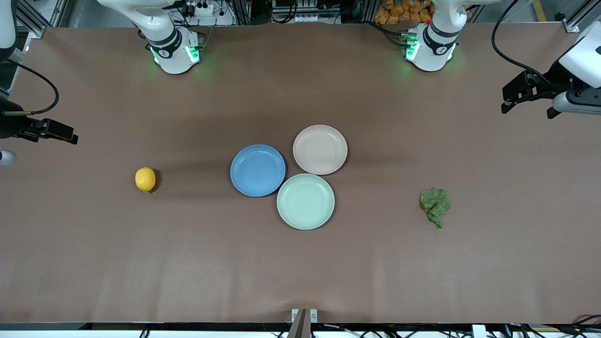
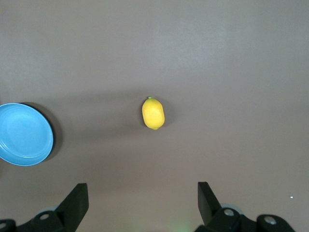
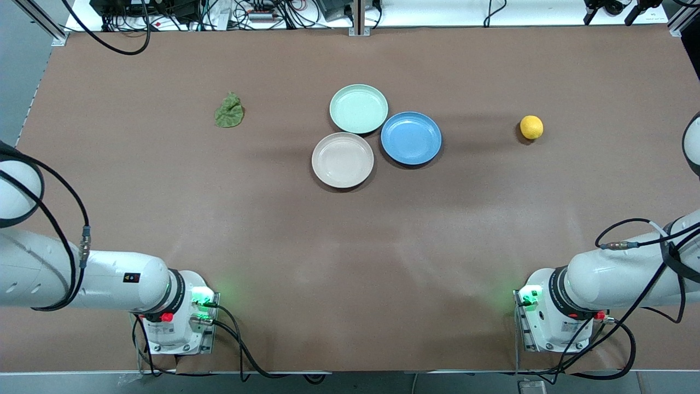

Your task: Place lemon and lettuce in plates

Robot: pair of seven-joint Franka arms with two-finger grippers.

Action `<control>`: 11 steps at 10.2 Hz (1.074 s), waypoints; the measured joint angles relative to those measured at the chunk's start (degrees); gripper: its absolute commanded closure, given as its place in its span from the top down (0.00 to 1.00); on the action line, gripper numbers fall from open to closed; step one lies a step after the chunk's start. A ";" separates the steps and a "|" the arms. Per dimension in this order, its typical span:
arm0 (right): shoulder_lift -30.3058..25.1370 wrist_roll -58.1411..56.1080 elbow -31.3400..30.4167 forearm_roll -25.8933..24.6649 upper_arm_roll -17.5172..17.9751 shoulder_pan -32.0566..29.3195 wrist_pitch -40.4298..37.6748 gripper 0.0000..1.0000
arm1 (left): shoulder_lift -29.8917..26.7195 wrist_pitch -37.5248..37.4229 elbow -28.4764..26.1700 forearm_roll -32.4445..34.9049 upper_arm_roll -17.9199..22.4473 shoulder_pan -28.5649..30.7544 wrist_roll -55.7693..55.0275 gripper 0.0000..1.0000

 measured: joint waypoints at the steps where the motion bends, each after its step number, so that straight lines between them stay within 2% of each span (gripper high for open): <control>1: 0.00 0.00 0.00 0.00 -0.01 -0.01 0.00 1.00 | 0.00 0.08 0.00 0.00 0.00 0.00 0.00 1.00; 11: 0.03 0.00 0.00 0.00 -0.01 -0.01 0.00 1.00 | 2.01 0.67 0.01 1.40 -0.13 -0.53 -0.17 1.00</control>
